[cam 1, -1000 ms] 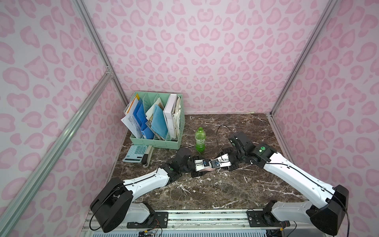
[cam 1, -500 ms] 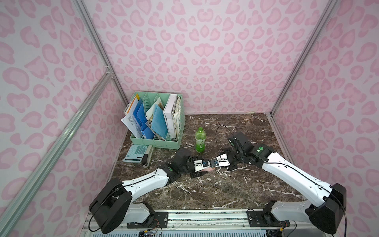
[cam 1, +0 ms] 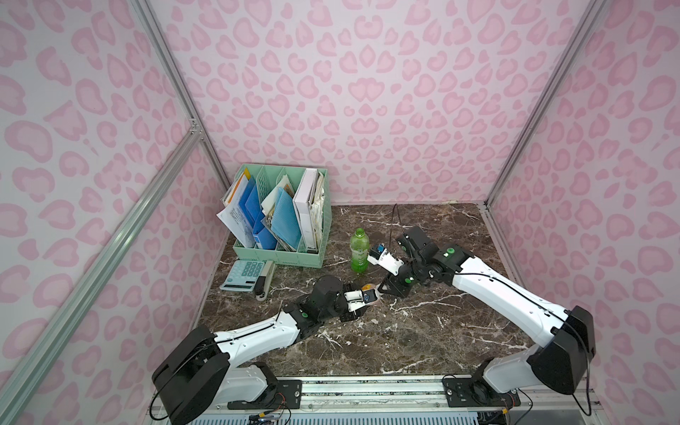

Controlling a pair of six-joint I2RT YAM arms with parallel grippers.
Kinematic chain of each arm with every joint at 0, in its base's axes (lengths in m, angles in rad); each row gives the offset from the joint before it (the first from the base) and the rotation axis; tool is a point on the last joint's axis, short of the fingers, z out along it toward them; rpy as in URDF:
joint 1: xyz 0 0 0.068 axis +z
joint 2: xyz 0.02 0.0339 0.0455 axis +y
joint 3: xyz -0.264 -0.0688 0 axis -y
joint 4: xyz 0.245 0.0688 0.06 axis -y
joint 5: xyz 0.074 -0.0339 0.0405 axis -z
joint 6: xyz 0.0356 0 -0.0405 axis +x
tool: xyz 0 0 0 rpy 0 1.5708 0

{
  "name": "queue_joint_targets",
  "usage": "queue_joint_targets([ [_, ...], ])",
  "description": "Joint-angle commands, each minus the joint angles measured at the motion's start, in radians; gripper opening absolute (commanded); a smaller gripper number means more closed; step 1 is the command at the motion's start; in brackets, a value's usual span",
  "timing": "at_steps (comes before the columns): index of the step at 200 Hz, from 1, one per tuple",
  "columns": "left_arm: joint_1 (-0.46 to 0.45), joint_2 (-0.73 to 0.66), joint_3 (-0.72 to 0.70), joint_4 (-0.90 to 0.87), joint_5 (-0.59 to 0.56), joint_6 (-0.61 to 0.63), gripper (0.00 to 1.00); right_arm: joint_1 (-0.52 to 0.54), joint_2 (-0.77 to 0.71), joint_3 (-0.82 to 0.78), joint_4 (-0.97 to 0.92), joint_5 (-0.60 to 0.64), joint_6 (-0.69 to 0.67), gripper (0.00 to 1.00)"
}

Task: Screw on the bottle caps
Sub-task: Screw the bottle cap onto the plastic bottle.

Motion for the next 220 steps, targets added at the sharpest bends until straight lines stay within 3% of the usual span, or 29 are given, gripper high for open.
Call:
queue_joint_targets([
  [1,-0.025,0.007,-0.008,0.185,-0.027,0.047,0.44,-0.031,0.045,-0.021,0.071,-0.222,0.61,0.13],
  [14,-0.033,0.017,-0.013,0.203,-0.052,0.052,0.44,-0.03,0.009,-0.106,0.206,-0.299,0.804,0.15],
  [38,-0.04,0.037,-0.023,0.228,-0.086,0.057,0.44,-0.02,-0.1,-0.268,0.483,-0.291,1.078,0.17],
  [77,-0.039,0.047,-0.033,0.239,-0.114,0.064,0.44,-0.041,-0.168,-0.208,0.434,-0.183,0.994,0.34],
  [91,-0.039,0.047,-0.03,0.224,-0.115,0.065,0.43,-0.046,-0.189,-0.167,0.389,-0.136,0.837,0.4],
  [119,-0.03,0.056,-0.011,0.175,-0.086,0.058,0.43,-0.045,-0.252,-0.077,0.28,0.049,0.392,0.48],
  [151,0.036,0.058,0.019,0.1,0.088,0.003,0.43,-0.042,-0.364,-0.113,0.267,0.032,-0.142,0.5],
  [183,0.088,0.049,0.04,0.043,0.253,-0.021,0.43,-0.043,-0.324,-0.047,0.077,0.036,-0.475,0.5],
  [220,0.099,0.061,0.065,0.0,0.31,-0.018,0.43,-0.002,-0.269,-0.017,-0.066,0.06,-0.812,0.48],
])
